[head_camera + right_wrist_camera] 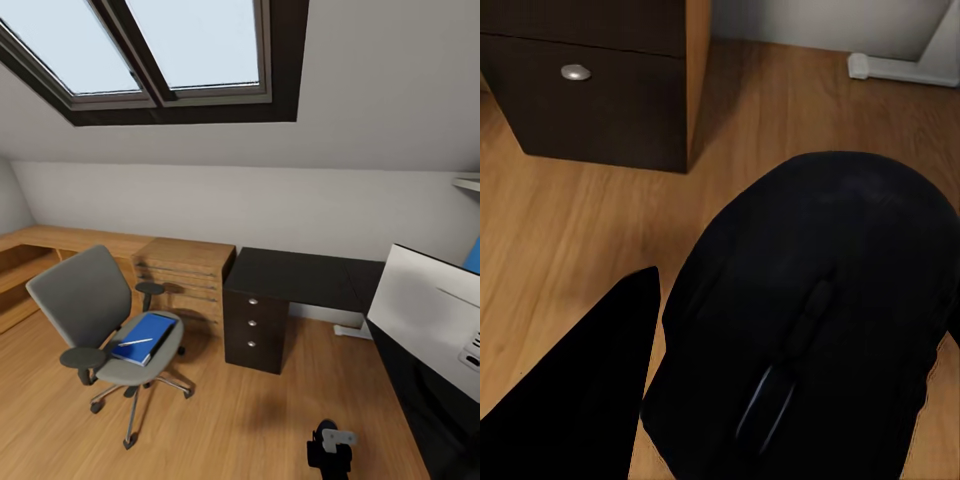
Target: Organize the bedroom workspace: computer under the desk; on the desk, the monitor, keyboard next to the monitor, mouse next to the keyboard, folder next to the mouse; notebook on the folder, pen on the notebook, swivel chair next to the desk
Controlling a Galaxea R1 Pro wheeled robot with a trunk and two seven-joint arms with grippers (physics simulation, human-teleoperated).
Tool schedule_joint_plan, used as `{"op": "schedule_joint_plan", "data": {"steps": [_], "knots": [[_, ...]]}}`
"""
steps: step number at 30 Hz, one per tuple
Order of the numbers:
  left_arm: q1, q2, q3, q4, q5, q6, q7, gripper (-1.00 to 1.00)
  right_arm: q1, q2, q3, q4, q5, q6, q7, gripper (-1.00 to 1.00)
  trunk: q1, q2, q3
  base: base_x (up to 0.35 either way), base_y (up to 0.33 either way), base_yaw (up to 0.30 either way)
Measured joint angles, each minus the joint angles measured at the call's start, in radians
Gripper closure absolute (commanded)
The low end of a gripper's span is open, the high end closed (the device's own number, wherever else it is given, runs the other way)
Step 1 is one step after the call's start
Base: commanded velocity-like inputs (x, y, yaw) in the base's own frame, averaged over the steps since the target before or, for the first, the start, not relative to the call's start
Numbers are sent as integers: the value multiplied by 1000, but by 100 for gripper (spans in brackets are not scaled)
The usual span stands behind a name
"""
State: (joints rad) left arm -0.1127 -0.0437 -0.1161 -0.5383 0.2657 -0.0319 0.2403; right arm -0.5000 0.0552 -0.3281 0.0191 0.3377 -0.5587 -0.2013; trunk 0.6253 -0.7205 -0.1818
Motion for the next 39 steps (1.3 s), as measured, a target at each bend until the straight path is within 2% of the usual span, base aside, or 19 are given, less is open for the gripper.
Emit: {"op": "schedule_joint_plan", "data": {"steps": [21, 27, 29, 34, 37, 39], "knots": [[0, 0, -1, 0, 0, 0, 0, -100, 1, 1, 0, -1, 0, -3, 0, 100, -81, 147, 66, 333, 71, 0], [1, -5, -6, -1, -5, -1, -2, -100, 0, 0, -1, -1, -1, -2, 0, 100, -81, 148, 66, 289, 30, 0], [1, -8, -18, -8, -6, -3, -3, -100, 0, 0, -1, 0, -1, -2, 2, 100, -81, 148, 66, 201, 5, 0], [0, -11, -37, -26, -6, -48, -4, -100, 0, -1, -1, -2, -2, -2, 2, 100, -80, 148, 66, 92, 1, 0], [1, -12, -40, -65, -6, -65, -4, -100, 0, 0, -2, -4, -4, -1, 0, 100, -80, 148, 66, 16, 0, 0], [1, -13, -62, -151, -7, -64, -2, -100, -1, 2, -4, -36, -6, 7, -6, 100, -80, 148, 66, 4, 0, 0]]}}
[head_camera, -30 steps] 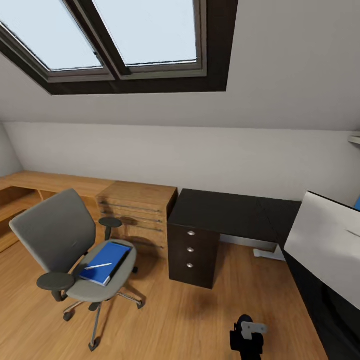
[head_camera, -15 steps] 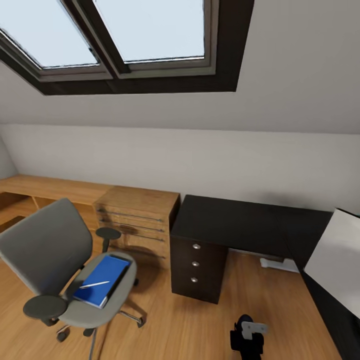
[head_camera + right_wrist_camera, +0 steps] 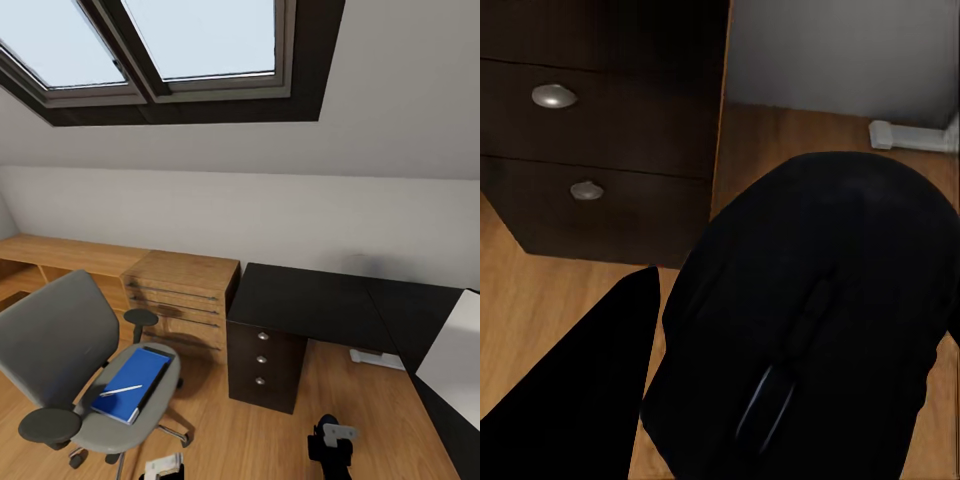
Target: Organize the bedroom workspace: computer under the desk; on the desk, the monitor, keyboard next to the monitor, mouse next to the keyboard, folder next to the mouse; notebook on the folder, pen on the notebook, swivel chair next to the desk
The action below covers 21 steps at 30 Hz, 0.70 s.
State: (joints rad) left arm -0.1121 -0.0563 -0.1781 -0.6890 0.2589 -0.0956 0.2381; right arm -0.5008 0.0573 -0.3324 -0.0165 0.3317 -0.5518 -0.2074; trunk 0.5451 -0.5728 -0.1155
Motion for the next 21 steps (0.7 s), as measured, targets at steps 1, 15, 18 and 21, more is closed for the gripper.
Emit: {"op": "schedule_joint_plan", "data": {"steps": [1, 15, 18, 21], "knots": [[0, 1, -13, -42, 0, 10, 1, -100, 0, 2, 0, -30, -1, 8, -2, 100, 0, 0, 0, 2, 0, 0], [0, -38, 20, -799, 71, 752, 7, -100, -12, 116, 35, -960, -303, 1132, 61, 100, 0, 0, 0, 0, 0, 0], [0, -41, 92, -830, 79, 794, 6, -100, -18, 116, 139, -1073, -373, 1302, 74, 100, 0, 0, 0, 4, 0, 0], [0, -41, 108, -832, 78, 799, 6, -100, -14, 116, 177, -1098, -382, 1301, 77, 100, 0, 0, 0, 287, 0, 7]]}}
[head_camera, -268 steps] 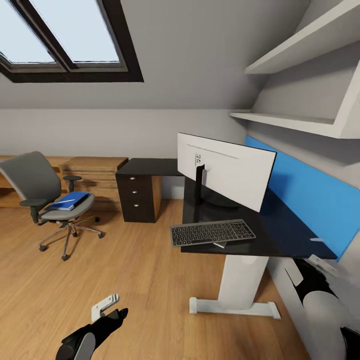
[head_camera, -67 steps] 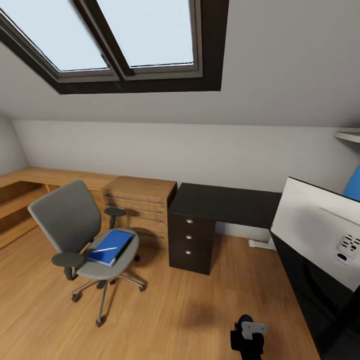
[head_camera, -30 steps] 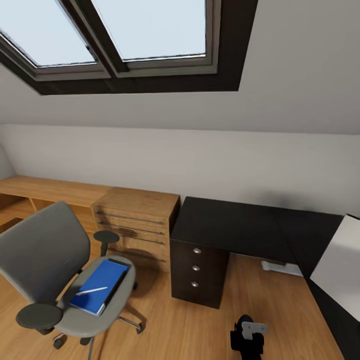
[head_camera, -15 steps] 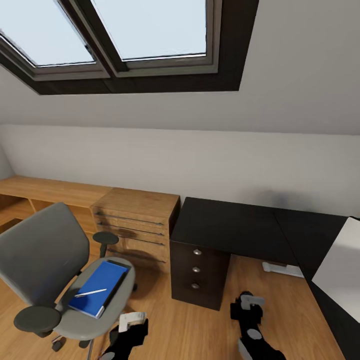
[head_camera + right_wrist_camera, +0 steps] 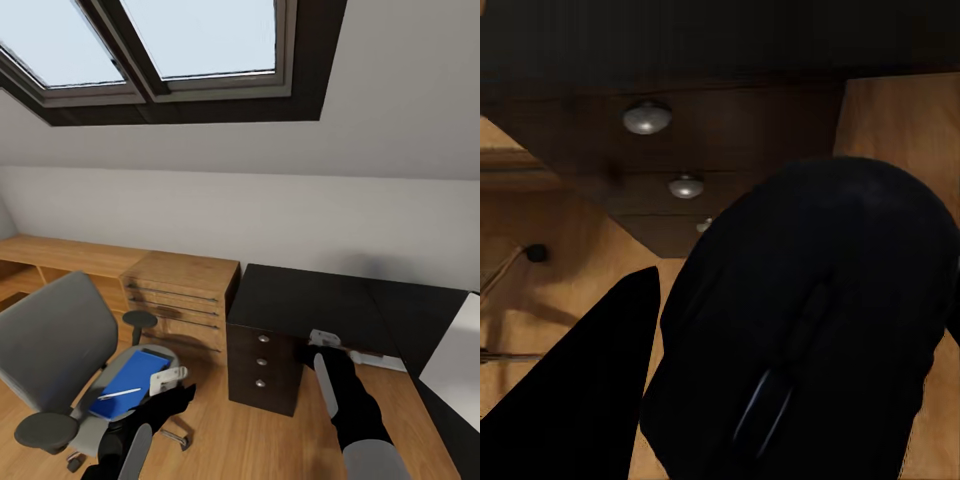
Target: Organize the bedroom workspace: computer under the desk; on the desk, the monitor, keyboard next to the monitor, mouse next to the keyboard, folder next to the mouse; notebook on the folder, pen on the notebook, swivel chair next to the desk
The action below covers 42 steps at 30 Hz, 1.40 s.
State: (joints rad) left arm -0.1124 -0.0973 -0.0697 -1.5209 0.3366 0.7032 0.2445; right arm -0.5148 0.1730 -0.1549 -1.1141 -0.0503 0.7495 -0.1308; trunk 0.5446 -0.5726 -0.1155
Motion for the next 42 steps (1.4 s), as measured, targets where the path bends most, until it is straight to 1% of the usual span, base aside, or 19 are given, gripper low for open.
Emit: {"op": "schedule_joint_plan", "data": {"steps": [5, 18, 23, 28, 30, 32, 33, 34, 36, 37, 39, 40, 41, 42], "knots": [[0, -1, 1, 20, -2, -1, 2, -100, 0, -1, 2, -4, 2, -6, -1, 100, 0, 0, 0, 270, -63, 139], [0, -1, 2, 34, -4, -2, 4, -100, 0, -1, 3, 3, 0, -6, 0, 100, 0, 0, -1, 35, -11, 255], [0, -2, 1, 34, -3, -2, 4, -100, 0, -2, 3, 9, 1, -6, 3, 100, 0, 0, -4, 274, 0, 226], [0, -4, -1, 34, -3, -2, 4, -100, 1, -2, 4, 12, 4, -8, 6, 100, 0, 0, -5, 315, 0, 58], [0, -4, -2, 34, -2, -2, 4, -100, 3, -12, 13, 32, 6, -44, 18, 100, 0, 0, -5, 296, 0, 6], [0, -5, -2, 32, 0, -2, 3, -100, 3, -25, 52, 84, 5, -90, 46, 100, 0, 0, -5, 234, 0, 3], [0, -5, -2, 32, 0, -2, 3, -100, 3, -27, 60, 100, 6, -98, 51, 100, 0, 0, -5, 192, 0, 1], [0, -5, -2, 32, 1, -2, 3, -100, 1, -31, 76, 146, 6, -115, 62, 100, 0, 0, -5, 167, 0, 1], [0, -5, -2, 31, 2, -2, 3, -100, -9, -34, 87, 208, 7, -148, 68, 100, 0, 0, -5, 103, 0, 0], [0, -5, -2, 31, 2, -2, 3, -100, -13, -34, 89, 223, 8, -157, 69, 100, 0, 0, -5, 59, 0, 0], [0, -5, -2, 30, 2, -3, 3, -100, -45, -37, 93, 285, 9, -189, 72, 100, 0, 0, -5, 31, 0, 0], [0, -5, -2, 29, 2, -3, 2, -100, -72, -42, 94, 326, 10, -206, 72, 100, 0, 0, -5, 15, 0, 0], [0, -5, -2, 29, 2, -3, 2, -100, -111, -55, 95, 388, 10, -229, 73, 100, 0, 0, -5, 4, 0, 0], [0, -5, -2, 22, 3, -5, 1, -100, -234, -96, 99, 590, 11, -301, 83, 100, 1, 1, -5, 3, 0, 0]]}}
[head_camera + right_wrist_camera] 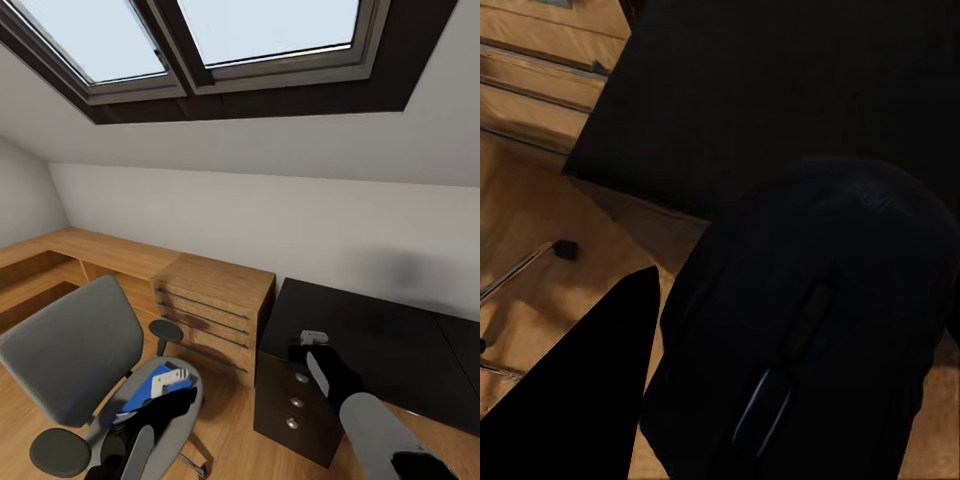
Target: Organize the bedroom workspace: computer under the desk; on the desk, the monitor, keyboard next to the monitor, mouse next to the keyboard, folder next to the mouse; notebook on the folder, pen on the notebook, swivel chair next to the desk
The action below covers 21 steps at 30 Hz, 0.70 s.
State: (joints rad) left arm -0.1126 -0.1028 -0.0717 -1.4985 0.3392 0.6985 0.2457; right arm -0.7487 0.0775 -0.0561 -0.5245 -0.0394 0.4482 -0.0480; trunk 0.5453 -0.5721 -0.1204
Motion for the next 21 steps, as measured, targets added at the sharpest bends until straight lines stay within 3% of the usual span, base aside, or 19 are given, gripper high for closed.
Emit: {"op": "schedule_joint_plan", "data": {"steps": [3, 8, 12, 15, 21], "knots": [[0, 0, -4, -49, 0, -11, -2, -100, -124, -19, 3, 164, -1, -77, 29, 100, 0, -1, 0, 1, 0, 0], [15, -1, -5, -81, 1, -26, -6, -100, -139, -19, 4, 196, -2, -91, 34, 100, 0, -1, 0, 0, 0, 0], [62, -1, -16, -108, 2, -117, -8, -100, -140, -17, 8, 212, -1, -93, 34, 100, 0, -1, 0, 0, 0, 0], [90, 1, -78, -116, 2, -238, -9, -100, -140, -17, 10, 217, -1, -90, 34, 100, 0, -1, 0, 0, 0, 0], [109, 3, -107, -118, 2, -284, -7, -100, -141, -20, 7, 215, -5, -91, 36, 100, -1, -1, 0, 78, 0, 0]]}}
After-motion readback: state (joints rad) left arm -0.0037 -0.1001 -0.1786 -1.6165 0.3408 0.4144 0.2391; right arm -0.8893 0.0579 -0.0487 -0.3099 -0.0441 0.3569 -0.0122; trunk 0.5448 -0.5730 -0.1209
